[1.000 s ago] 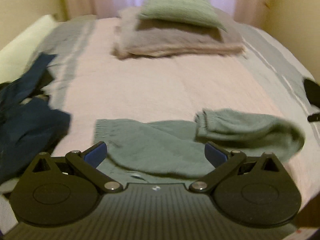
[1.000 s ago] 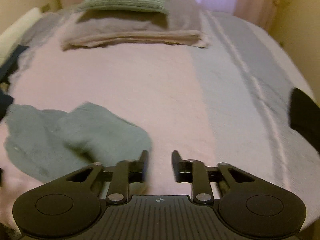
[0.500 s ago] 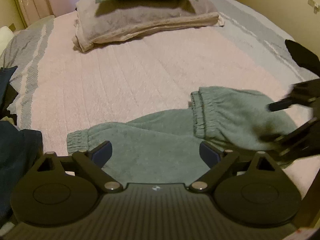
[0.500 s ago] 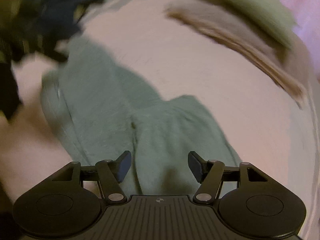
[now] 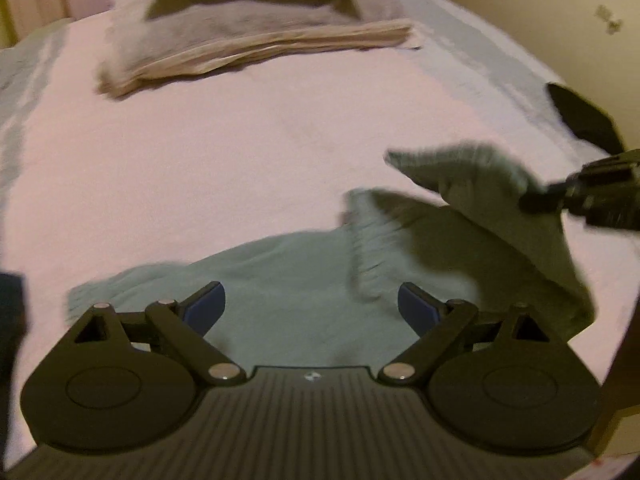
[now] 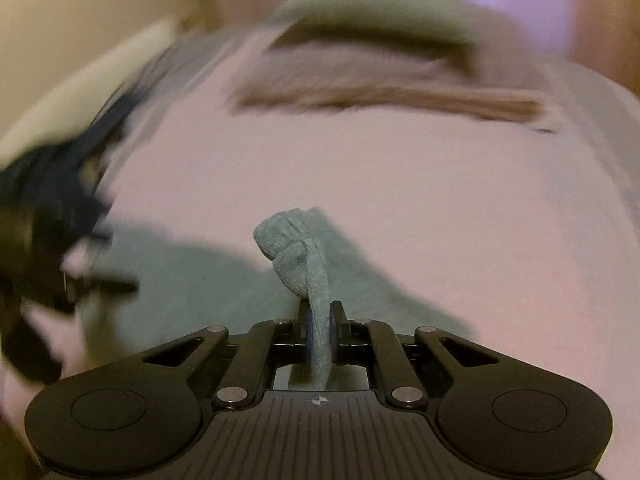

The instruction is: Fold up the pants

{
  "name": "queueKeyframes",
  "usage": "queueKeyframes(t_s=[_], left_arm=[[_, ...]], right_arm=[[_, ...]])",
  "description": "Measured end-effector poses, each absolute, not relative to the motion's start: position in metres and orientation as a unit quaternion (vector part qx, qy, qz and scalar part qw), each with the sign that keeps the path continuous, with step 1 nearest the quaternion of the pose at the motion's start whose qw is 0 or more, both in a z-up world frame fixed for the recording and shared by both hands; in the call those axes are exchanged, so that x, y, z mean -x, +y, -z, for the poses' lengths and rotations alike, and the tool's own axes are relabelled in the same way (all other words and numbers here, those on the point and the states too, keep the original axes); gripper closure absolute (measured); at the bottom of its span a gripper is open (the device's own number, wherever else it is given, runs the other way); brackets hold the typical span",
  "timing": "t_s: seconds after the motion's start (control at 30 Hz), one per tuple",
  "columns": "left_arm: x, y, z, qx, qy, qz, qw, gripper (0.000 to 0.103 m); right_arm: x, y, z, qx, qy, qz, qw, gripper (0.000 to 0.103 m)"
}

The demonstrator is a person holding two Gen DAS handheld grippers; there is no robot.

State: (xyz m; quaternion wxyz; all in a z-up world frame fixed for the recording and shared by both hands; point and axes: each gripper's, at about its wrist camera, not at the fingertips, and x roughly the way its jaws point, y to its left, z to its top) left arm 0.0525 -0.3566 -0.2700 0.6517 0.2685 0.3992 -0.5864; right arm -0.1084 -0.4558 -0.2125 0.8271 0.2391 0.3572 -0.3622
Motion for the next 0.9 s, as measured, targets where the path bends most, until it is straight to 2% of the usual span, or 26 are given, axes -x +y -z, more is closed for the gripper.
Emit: queueKeyframes(t_s=[0.27, 0.43, 0.53, 0.77, 0.9], left_arm=[[-0.011, -0.420, 0.310, -0.244, 0.436, 0.598, 0.626, 0.012], [-0.003, -0.424, 0.327, -0.266, 0.437, 0.597, 0.618, 0.012], [-0.006, -0.417, 0.329, -0.271, 0.448, 0.585, 0.620, 0.012], [-0.022, -0.382, 0.309, -0.278, 0.442, 0.548, 0.654, 0.012], [-0.046, -0.343, 0.289, -0.269, 0.432, 0.513, 0.691, 0.012]], right_arm=[[0.215, -0.492, 0.206, -0.303, 0.284, 0.490, 0.766, 0.099], [0.283, -0.488, 0.205, -0.345, 0.252, 0.568, 0.703, 0.099], [0.301, -0.478, 0.197, -0.358, 0.246, 0.561, 0.704, 0.099], [0.209, -0.463, 0.175, -0.288, 0.248, 0.443, 0.812, 0.099], [0.125, -0.446, 0.189, -0.226, 0.319, 0.321, 0.862, 0.097]])
